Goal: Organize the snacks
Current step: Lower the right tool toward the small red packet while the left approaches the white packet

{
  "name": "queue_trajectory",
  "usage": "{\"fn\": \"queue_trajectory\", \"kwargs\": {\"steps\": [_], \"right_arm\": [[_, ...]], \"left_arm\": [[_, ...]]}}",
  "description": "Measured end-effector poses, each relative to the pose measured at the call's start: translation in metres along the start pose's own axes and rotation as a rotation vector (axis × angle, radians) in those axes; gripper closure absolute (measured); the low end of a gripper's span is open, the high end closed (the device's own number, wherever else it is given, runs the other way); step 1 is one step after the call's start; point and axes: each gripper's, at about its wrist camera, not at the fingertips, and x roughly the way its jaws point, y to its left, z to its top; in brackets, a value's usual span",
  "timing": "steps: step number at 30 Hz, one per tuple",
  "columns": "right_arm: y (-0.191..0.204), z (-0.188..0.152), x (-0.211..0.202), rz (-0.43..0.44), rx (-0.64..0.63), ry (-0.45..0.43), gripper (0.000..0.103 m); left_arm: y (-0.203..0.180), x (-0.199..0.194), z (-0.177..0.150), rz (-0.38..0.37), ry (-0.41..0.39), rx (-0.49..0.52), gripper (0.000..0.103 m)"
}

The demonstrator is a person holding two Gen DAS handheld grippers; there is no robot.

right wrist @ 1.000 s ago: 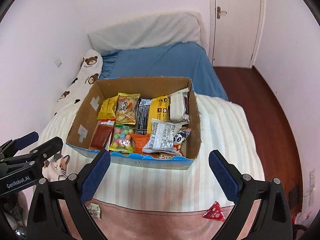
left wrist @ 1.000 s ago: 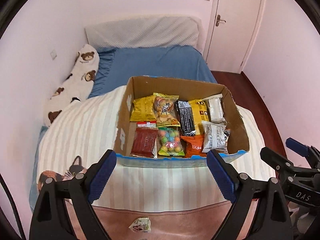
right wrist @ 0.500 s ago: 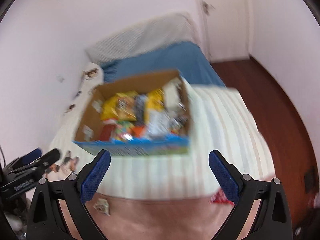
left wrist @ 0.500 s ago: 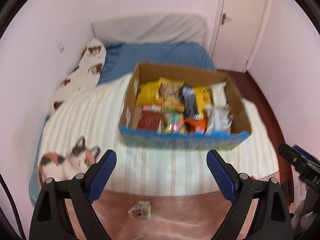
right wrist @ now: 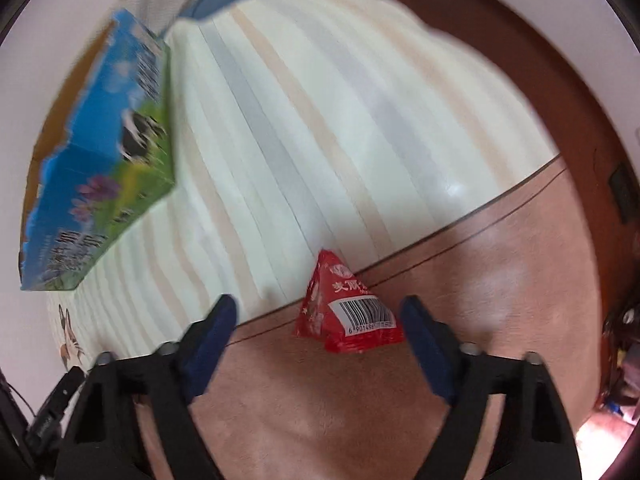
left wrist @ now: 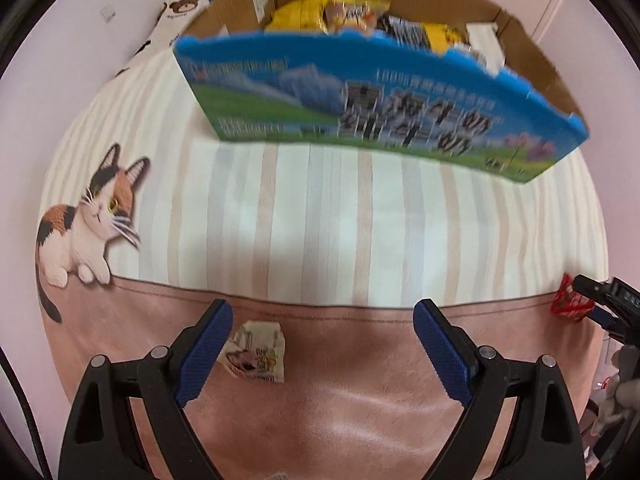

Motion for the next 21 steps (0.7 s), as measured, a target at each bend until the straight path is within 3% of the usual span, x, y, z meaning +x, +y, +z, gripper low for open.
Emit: {"fn": "queue_trajectory", "kwargs": {"steps": [2, 6, 14, 16, 18, 21], "right_arm": [[-0.005, 0.001, 0.014, 0.015, 0.005, 0.017, 0.038], [0.007, -0.004, 0.022, 0.017, -0.039, 0.014, 0.046], [0.094, -0.056, 0.046, 0.023, -0.323, 0.11, 0.048], [0.108, -0.067, 0.054, -0.041, -0.39, 0.107, 0.044], [0.121, -0.078, 0.067, -0.115, -0.471, 0.122, 0.024], [0.133, -0.085, 0.086, -0.151, -0.516, 0.166, 0.0]], "left_arm": [[0.002, 0.005, -0.003, 0.0, 0.015, -0.009, 0.011], [0.018, 0.006, -0.007, 0.003, 0.031, -0.046, 0.011], [0.087, 0.008, -0.014, -0.011, 0.081, -0.212, 0.011], [0.1, 0.012, -0.016, -0.004, 0.093, -0.235, 0.011], [0.105, 0.017, -0.017, -0.001, 0.106, -0.237, 0.011], [0.107, 0.029, -0.017, 0.019, 0.128, -0.208, 0.011]]}}
